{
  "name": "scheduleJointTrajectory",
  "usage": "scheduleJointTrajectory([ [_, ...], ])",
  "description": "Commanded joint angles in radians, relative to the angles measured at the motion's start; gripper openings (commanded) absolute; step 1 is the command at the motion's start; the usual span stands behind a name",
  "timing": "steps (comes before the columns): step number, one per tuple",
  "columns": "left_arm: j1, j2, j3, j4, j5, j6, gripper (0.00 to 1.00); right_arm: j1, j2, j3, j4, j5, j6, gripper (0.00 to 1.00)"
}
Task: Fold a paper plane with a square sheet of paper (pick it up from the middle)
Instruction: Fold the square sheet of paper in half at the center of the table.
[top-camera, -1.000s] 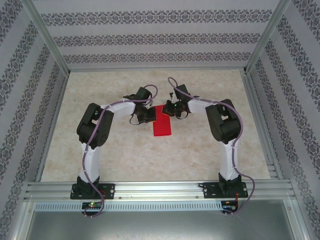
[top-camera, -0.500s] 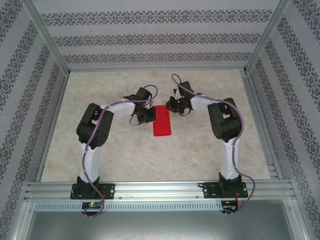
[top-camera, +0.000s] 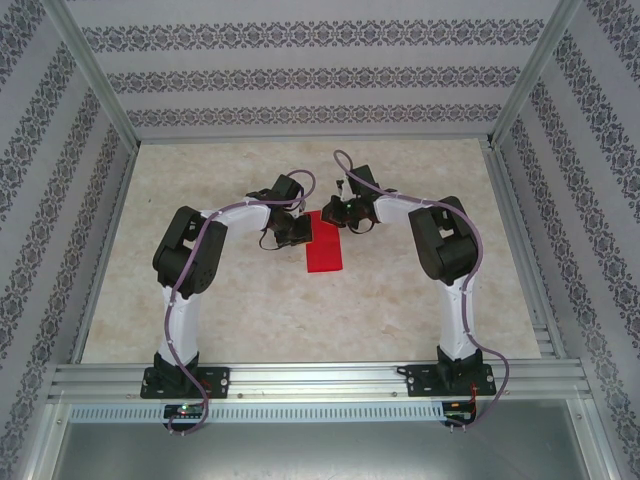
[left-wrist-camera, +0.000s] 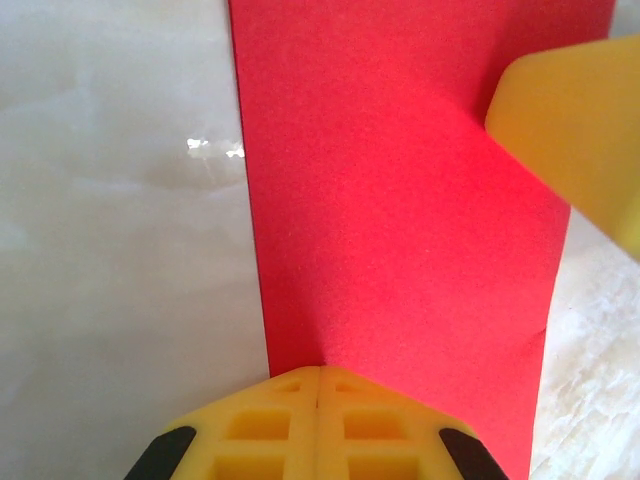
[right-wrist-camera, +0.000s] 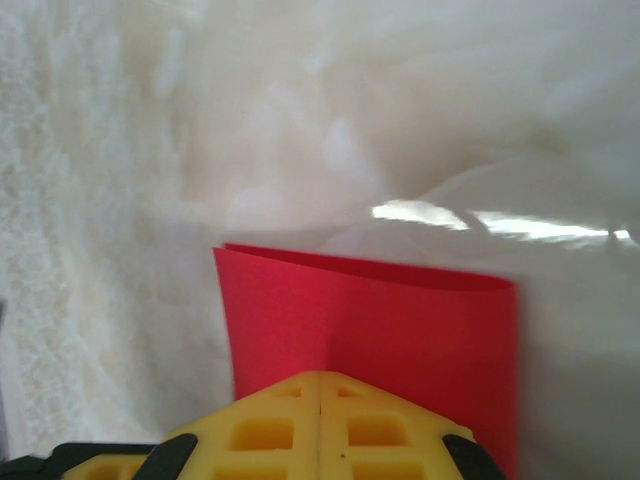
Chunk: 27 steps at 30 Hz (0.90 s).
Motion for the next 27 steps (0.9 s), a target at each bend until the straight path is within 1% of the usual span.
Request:
scheduleJointTrajectory([
  [1,0.001,0.106,-0.091,-0.193,-0.194,0.010,0.00,-0.030,0.026,-0.002,-0.006,0.015,-0.002,0.00],
  [4,0.000,0.101,-0.093,-0.196,-0.191,0.011,0.00,-0.045,0.041,-0.001,-0.025,0.027,-0.014,0.00],
  [9,0.001,0.099,-0.102,-0.196,-0.192,0.012,0.00,-0.075,0.035,-0.010,-0.001,0.038,-0.003,0.00],
  [19,0.001,0.102,-0.106,-0.188,-0.185,0.013,0.00,-0.108,0.045,0.074,-0.033,0.049,-0.009,0.00],
  [22,-0.001,0.104,-0.102,-0.188,-0.183,0.016,0.00,-0.103,-0.002,0.065,-0.022,0.037,-0.016,0.00],
  [27,-0.001,0.104,-0.099,-0.187,-0.181,0.015,0.00,-0.069,-0.108,-0.022,0.025,-0.009,-0.015,0.00],
])
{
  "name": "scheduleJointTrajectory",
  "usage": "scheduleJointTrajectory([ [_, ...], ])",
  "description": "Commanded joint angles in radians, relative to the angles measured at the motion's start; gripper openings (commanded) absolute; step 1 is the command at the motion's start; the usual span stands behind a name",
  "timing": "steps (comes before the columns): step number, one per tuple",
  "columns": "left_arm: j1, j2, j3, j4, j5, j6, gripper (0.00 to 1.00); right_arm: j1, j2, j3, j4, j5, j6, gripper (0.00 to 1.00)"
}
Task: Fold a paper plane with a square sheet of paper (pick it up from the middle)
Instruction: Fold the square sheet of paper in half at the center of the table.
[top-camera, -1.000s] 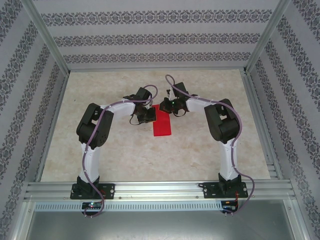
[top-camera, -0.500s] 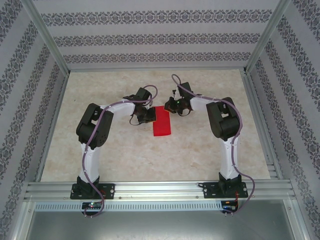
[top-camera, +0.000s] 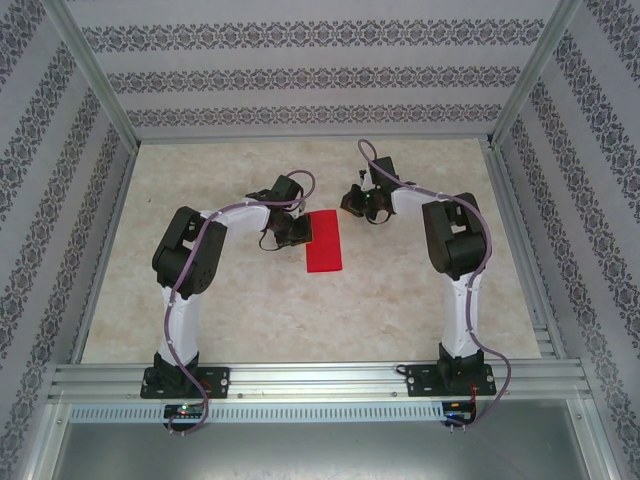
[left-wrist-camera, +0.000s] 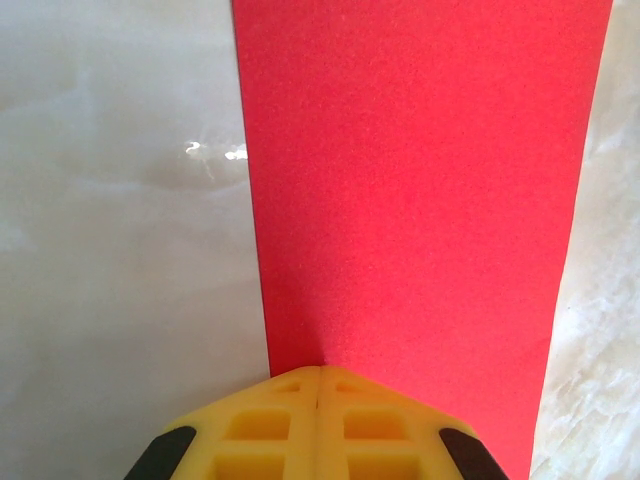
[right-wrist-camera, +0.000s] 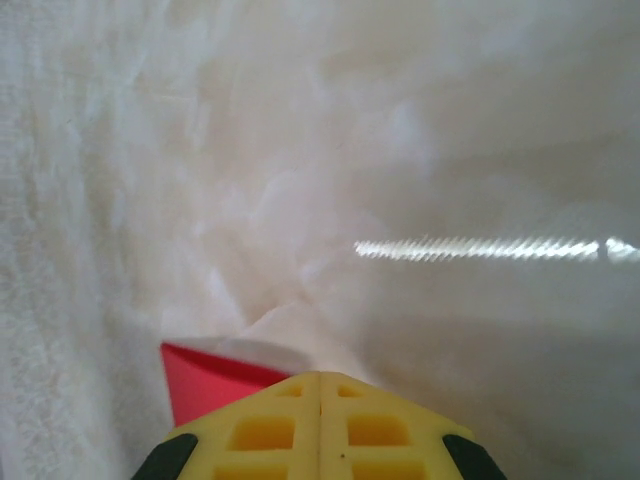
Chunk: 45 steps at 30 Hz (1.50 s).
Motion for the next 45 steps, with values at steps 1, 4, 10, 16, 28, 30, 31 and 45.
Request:
scheduleJointTrajectory([
  [1,0.000,0.111,-0.084,-0.202,-0.181,0.015,0.00,0.042,-0.097,-0.052,0.039,-0.036,-0.014,0.00],
  [4,-0.001,0.113,-0.085,-0.200,-0.181,0.015,0.00,0.083,-0.099,-0.091,0.040,-0.060,0.008,0.00],
  [10,-0.001,0.114,-0.089,-0.196,-0.183,0.012,0.00,0.132,-0.056,-0.132,0.049,-0.067,0.038,0.00],
  [16,0.000,0.111,-0.098,-0.194,-0.187,0.011,0.00,0.111,-0.032,-0.167,0.031,-0.030,0.019,0.00],
  [28,-0.002,0.114,-0.096,-0.192,-0.187,0.010,0.00,0.023,-0.218,-0.301,0.040,-0.020,-0.022,0.00],
  [30,-0.001,0.114,-0.091,-0.193,-0.187,0.010,0.00,0.055,-0.258,-0.319,0.052,-0.045,-0.018,0.00],
  [31,0.000,0.114,-0.091,-0.194,-0.187,0.011,0.00,0.070,-0.267,-0.321,0.050,-0.056,-0.018,0.00],
  [45,0.000,0.112,-0.093,-0.186,-0.189,0.007,0.00,0.180,-0.193,-0.397,0.051,-0.088,0.012,0.00],
])
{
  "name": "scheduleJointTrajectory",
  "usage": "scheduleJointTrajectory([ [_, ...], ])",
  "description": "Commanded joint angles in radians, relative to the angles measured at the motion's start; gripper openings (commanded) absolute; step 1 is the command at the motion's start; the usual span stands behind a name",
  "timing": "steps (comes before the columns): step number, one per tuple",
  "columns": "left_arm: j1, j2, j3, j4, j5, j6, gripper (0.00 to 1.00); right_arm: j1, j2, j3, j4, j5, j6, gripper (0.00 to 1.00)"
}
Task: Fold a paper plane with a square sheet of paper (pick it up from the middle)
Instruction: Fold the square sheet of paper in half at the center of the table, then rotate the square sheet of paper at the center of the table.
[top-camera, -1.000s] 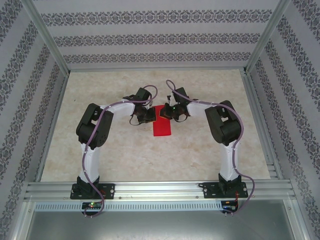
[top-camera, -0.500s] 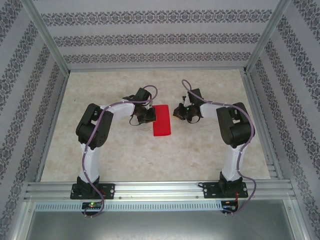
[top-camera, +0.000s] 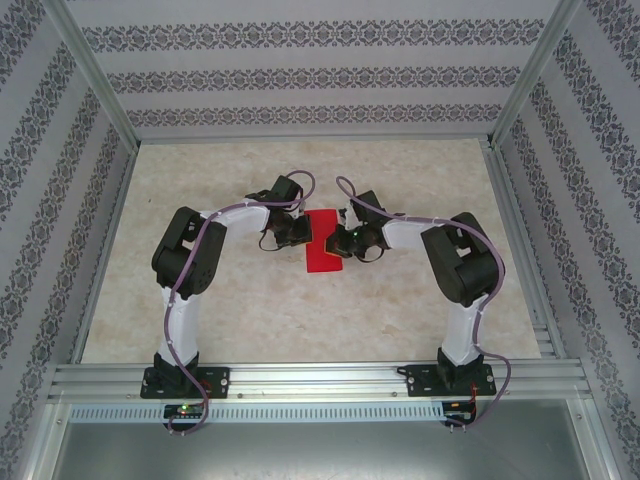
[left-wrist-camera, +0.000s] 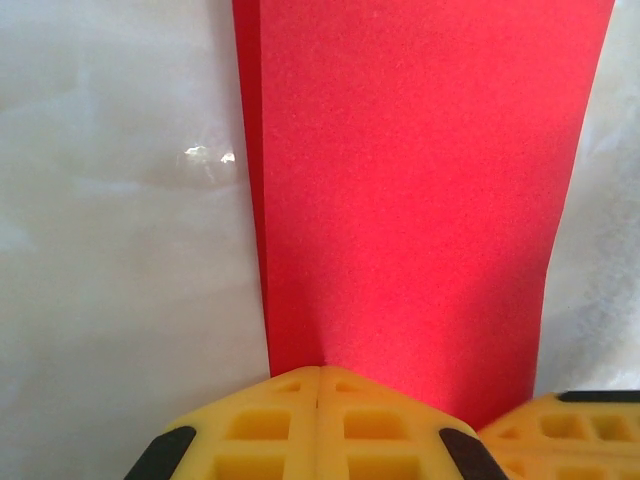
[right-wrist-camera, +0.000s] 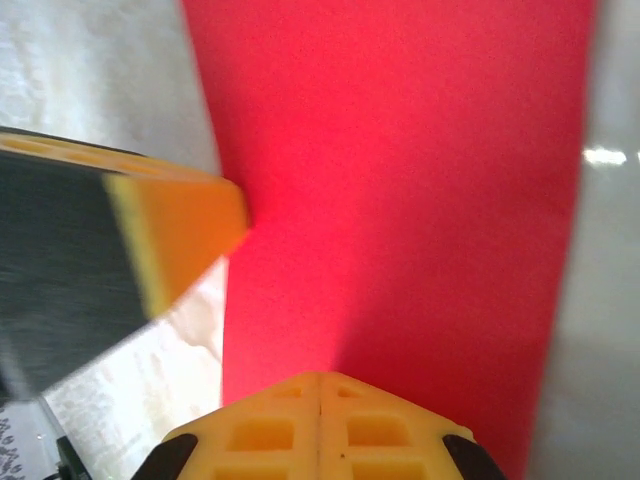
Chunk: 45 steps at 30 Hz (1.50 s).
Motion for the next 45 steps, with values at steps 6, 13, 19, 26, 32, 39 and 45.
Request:
scheduleJointTrajectory([
  [6,-0.001,0.115,-0.086,-0.193,-0.189,0.011,0.00,0.004,-0.012,-0.123,-0.005,0.017,-0.018,0.00],
  [13,-0.001,0.110,-0.091,-0.185,-0.195,0.015,0.00,0.000,-0.094,-0.257,-0.010,0.018,-0.041,0.00],
  [19,-0.001,0.082,-0.087,-0.169,-0.198,0.039,0.00,-0.003,-0.192,-0.285,-0.047,0.038,-0.056,0.00],
  [26,-0.003,-0.015,0.002,-0.079,0.007,0.114,0.11,-0.007,-0.306,-0.160,-0.088,0.157,-0.082,0.07],
  [32,0.005,-0.152,0.056,-0.082,-0.017,0.059,0.36,0.005,-0.172,0.046,-0.119,0.280,-0.125,0.10],
  [39,0.032,-0.274,-0.058,-0.081,-0.187,-0.040,0.42,0.019,0.063,0.342,-0.233,0.310,-0.163,0.13],
  [45,0.044,-0.363,-0.173,-0.028,-0.204,-0.081,0.44,0.018,0.184,0.469,-0.303,0.325,-0.168,0.13],
])
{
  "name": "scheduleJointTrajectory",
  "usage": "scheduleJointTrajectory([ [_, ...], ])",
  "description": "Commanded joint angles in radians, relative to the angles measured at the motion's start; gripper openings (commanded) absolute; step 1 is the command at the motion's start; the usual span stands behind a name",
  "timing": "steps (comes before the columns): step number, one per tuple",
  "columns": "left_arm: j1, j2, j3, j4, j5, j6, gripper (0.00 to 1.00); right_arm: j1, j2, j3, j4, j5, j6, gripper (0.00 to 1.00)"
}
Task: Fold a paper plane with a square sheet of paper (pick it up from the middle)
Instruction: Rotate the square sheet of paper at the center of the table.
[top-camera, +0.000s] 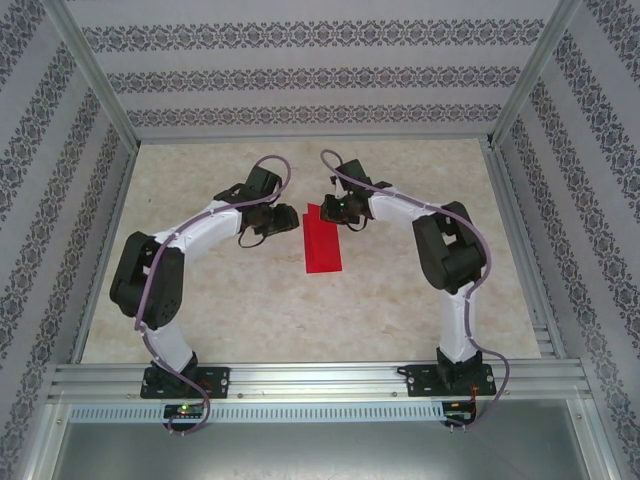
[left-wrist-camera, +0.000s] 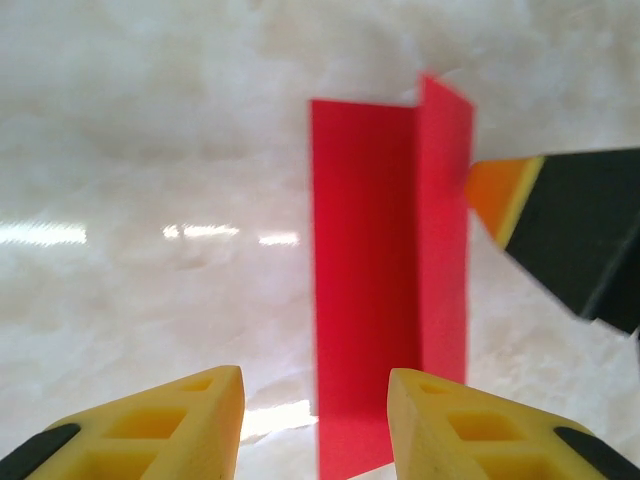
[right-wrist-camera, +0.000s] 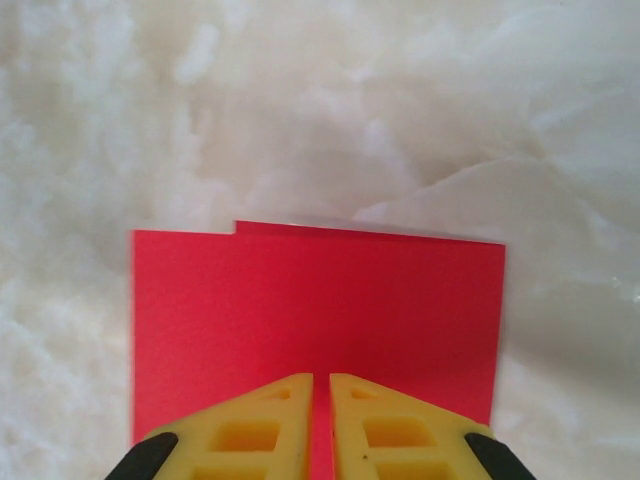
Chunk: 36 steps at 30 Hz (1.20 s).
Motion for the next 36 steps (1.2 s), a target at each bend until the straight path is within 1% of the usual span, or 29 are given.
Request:
scheduleJointTrajectory([
  [1,0.009,-0.038,-0.049,0.034,-0.034,-0.050,0.45,0.004,0.038,0.050,-0.071,0.041,-0.023,0.13],
  [4,0.009,-0.061,-0.089,0.064,-0.026,-0.067,0.46,-0.006,0.059,0.056,-0.082,0.059,-0.008,0.14],
  [8,0.009,-0.071,-0.127,0.102,0.008,-0.082,0.46,-0.020,0.093,0.078,-0.137,0.075,0.006,0.13],
  [12,0.006,-0.081,-0.162,0.148,0.044,-0.103,0.46,-0.029,0.095,0.069,-0.163,0.104,0.018,0.13],
  [15,-0.003,-0.088,-0.188,0.185,0.071,-0.123,0.45,-0.041,0.076,0.044,-0.178,0.150,0.049,0.13],
  [18,-0.023,-0.096,-0.214,0.222,0.094,-0.148,0.44,-0.051,0.023,-0.022,-0.164,0.198,0.103,0.13],
  [21,-0.059,-0.105,-0.254,0.299,0.125,-0.194,0.40,-0.053,-0.046,-0.108,-0.155,0.238,0.184,0.13],
  [25,-0.119,-0.117,-0.313,0.422,0.155,-0.275,0.31,-0.045,-0.160,-0.264,-0.103,0.249,0.311,0.13],
  [29,-0.181,-0.132,-0.358,0.512,0.135,-0.338,0.24,-0.033,-0.259,-0.412,-0.025,0.219,0.441,0.12],
  [31,-0.209,-0.139,-0.383,0.563,0.116,-0.373,0.19,-0.024,-0.304,-0.482,0.019,0.194,0.492,0.09],
  [36,-0.253,-0.136,-0.416,0.643,0.086,-0.411,0.14,-0.006,-0.366,-0.575,0.115,0.122,0.537,0.08],
])
